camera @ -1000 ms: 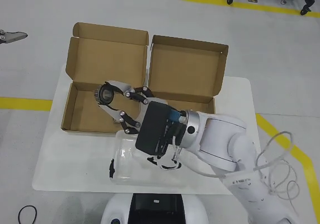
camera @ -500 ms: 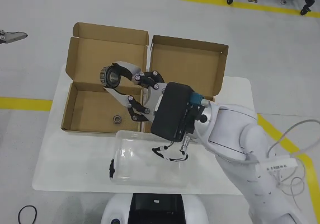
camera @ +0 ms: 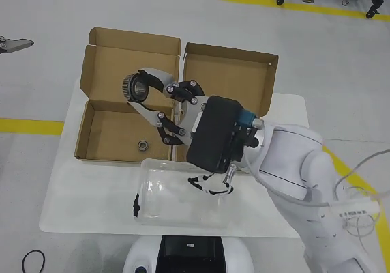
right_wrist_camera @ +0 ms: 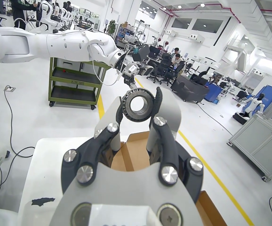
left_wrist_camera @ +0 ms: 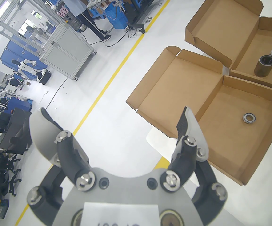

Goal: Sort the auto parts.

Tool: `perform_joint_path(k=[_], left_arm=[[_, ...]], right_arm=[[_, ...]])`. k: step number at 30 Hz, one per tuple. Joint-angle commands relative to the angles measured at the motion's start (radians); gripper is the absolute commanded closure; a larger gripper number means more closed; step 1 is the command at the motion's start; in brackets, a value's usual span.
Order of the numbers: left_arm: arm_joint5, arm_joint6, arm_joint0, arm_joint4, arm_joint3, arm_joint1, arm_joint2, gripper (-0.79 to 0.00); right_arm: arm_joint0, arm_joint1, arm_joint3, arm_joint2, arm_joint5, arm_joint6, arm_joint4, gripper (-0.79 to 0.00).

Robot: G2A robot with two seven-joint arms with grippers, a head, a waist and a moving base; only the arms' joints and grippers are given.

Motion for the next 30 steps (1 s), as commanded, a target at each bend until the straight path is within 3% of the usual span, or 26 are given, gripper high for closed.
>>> perform_joint_path(k=[1,14,24,30], left_arm=[[0.000,0.000,0.000,0.000,0.000,0.000,0.000,-0.785],[0.000,0.000,0.000,0.000,0.000,0.000,0.000,-0.785],[0.000,0.000,0.000,0.000,0.000,0.000,0.000,-0.785],[0.000,0.000,0.000,0.000,0.000,0.000,0.000,-0.785]], right_arm=[[-0.002,0.001,0.007,0.000,-0.003,0.003,0.001,0.000],[-0.049,0.006,0.113,-0.064,-0.041,0.017,-0.067,0.000],[-0.081,0.002,0.266,-0.126,-0.038,-0.037,-0.092,0.000],[-0.077,-0.005,0.356,-0.170,-0.017,-0.010,-0.118,0.000]])
